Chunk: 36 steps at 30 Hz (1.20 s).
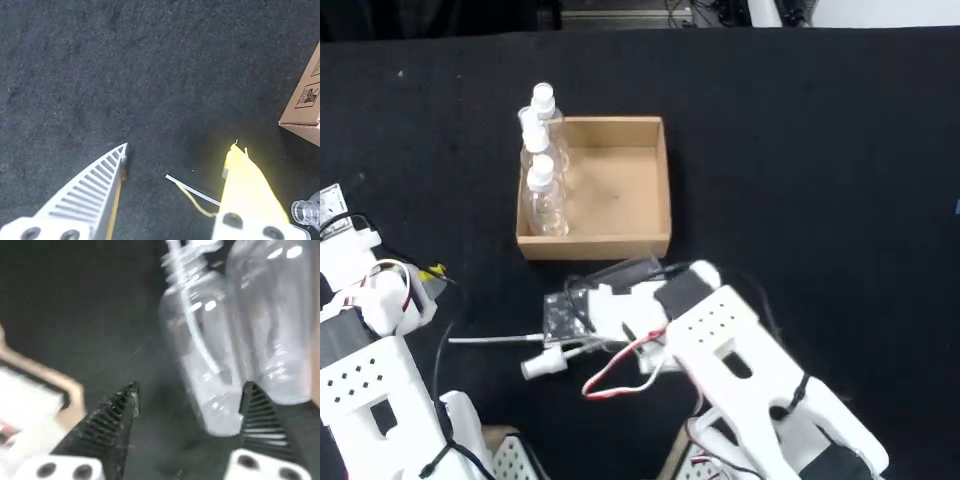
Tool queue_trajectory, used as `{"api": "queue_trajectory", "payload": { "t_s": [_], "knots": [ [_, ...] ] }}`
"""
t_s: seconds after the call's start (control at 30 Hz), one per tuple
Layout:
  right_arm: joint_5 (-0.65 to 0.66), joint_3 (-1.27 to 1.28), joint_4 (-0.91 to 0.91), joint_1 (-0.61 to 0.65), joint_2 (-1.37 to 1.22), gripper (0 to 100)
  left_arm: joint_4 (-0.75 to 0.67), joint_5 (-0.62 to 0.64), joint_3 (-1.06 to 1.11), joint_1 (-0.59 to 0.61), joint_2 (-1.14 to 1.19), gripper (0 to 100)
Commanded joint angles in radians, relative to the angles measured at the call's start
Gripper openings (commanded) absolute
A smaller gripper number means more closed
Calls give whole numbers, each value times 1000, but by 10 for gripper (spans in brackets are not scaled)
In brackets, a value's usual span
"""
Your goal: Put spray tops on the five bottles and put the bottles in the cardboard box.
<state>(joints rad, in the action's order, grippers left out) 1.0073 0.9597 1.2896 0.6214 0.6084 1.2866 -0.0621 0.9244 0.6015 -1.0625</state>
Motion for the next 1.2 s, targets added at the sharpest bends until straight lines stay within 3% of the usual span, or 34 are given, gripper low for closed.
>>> {"api": "queue_trajectory", "payload": {
  "t_s": [0.0,0.23,0.37,0.53,0.67,0.9,1.17],
  "knots": [
    [-6,76,-150,-18,38,307,-20,5,-13,10,2,278],
    [-6,248,-285,-21,44,307,-20,5,-13,8,3,278],
    [-15,209,-175,-23,45,300,-20,5,-13,8,5,278],
    [-149,116,-72,-18,44,149,-41,5,-10,8,5,278],
    [-172,134,-57,-51,45,28,-38,5,-10,8,5,278],
    [72,45,75,-373,45,25,-40,6,-10,8,5,278],
    [262,-15,68,-727,45,25,-41,6,-10,8,5,278]
  ]
}}
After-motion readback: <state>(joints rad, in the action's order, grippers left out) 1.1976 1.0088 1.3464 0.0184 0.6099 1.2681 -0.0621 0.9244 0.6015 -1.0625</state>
